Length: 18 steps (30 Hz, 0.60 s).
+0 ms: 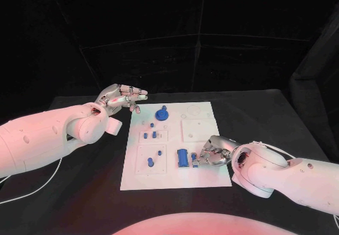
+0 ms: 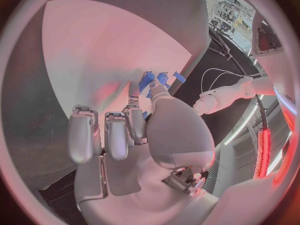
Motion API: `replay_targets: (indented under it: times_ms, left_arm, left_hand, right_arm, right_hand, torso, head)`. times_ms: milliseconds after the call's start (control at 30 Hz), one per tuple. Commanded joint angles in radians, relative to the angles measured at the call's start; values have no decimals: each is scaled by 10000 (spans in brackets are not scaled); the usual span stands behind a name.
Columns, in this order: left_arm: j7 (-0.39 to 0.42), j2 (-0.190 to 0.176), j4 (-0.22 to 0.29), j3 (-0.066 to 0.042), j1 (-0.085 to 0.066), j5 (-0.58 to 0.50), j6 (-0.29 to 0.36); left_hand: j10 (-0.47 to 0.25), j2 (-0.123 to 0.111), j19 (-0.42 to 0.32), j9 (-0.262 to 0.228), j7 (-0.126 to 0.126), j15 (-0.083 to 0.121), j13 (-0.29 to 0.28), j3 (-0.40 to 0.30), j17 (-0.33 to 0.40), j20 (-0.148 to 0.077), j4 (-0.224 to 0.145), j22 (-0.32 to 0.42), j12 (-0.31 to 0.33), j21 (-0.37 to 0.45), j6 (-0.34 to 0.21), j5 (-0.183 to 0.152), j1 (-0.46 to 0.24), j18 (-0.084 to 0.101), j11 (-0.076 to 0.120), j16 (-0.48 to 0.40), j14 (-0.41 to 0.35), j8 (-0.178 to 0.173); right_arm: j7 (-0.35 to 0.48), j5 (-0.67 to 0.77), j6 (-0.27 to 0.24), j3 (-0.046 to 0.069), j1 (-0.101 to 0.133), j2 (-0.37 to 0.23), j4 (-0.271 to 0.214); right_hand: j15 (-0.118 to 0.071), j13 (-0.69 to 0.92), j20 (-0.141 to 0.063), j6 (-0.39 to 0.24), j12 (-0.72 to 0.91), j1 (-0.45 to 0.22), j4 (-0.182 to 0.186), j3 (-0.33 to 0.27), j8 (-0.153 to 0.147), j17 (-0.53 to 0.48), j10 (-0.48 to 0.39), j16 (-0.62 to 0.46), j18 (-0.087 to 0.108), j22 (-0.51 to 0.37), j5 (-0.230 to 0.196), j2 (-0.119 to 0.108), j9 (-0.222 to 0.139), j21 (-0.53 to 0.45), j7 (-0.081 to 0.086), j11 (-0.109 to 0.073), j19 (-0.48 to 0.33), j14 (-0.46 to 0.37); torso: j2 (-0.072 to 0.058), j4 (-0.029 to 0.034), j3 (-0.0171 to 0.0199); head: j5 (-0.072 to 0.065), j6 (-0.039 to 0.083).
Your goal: Assemble the parts on the task board
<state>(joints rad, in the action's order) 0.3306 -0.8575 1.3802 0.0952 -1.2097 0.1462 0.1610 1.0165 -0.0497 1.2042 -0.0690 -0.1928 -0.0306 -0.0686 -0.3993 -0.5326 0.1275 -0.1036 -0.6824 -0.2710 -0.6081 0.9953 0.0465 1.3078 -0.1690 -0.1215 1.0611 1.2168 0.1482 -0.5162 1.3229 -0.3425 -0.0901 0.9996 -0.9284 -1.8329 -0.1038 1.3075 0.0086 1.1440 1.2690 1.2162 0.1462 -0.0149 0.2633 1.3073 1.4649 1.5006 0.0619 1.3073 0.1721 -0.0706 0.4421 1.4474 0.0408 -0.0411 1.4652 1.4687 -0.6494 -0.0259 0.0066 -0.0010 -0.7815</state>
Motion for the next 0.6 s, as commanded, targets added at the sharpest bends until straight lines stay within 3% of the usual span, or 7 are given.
replay_targets:
  times_ms: [33, 300, 433, 533, 600]
  left_arm:
    - [27, 12, 5, -7, -12, -32, -106]
    - [24, 18, 0, -5, -12, -32, -113]
    - [22, 20, 0, -5, -12, -32, -119]
    - [21, 13, -1, -4, -12, -32, -115]
    - [20, 8, -1, -4, -12, -32, -114]
  left_hand:
    - [-54, 28, -62, 11, -8, 10, 13, -48, 10, -17, 3, 12, -69, 48, -63, 25, 41, -133, 4, -64, -51, 52]
    - [-55, 29, -62, 11, -9, 9, 13, -48, 10, -17, 4, 12, -70, 49, -64, 25, 39, -133, 3, -63, -52, 52]
    - [-55, 29, -62, 11, -9, 9, 13, -48, 10, -17, 4, 12, -70, 49, -64, 25, 39, -133, 3, -63, -52, 52]
    - [-55, 29, -62, 11, -9, 9, 13, -48, 10, -17, 4, 12, -70, 49, -64, 25, 39, -133, 3, -63, -52, 52]
    - [-55, 29, -62, 11, -9, 9, 13, -48, 10, -17, 4, 12, -70, 49, -64, 25, 39, -133, 3, -63, -52, 52]
  right_arm:
    - [72, 86, -235, -3, 5, 53, 52]
    - [98, 72, -306, -1, 6, 259, 330]
    - [129, 148, -144, -1, 7, 337, 476]
    - [184, 242, -26, -1, 7, 381, 536]
    - [245, 282, 20, -1, 7, 408, 563]
  right_hand:
    - [47, 915, 4, -6, -5, 7, 36, -104, 70, 1346, 107, 9, -170, 642, 71, 158, 12, -18, -26, 60, 312, 777]
    - [33, 944, -5, 15, 37, 92, 10, -169, 90, 1370, 129, 21, -175, 671, 21, 289, 26, -1, -54, 38, 324, 782]
    - [3, 970, -31, 32, 68, 549, -286, -182, 115, 1401, 144, 37, -180, 702, -507, 377, 44, 16, -85, 6, 335, 788]
    - [-12, 996, -48, 54, 98, 965, -578, -156, 128, 1428, 157, 49, -186, 730, -1163, 431, 52, 30, -103, -11, 342, 792]
    - [-14, 1010, -51, 61, 118, 1064, -662, -177, 131, 1449, 165, 60, -190, 747, -1210, 415, 52, 40, -107, -14, 348, 796]
  torso:
    - [-1, -13, 6]
    - [10, -5, -2]
    - [15, 10, -4]
    - [17, -3, 0]
    - [14, -13, 0]
  head:
    - [9, -14]
    - [-14, -31]
    - [-21, -47]
    - [-8, -57]
    - [3, -55]
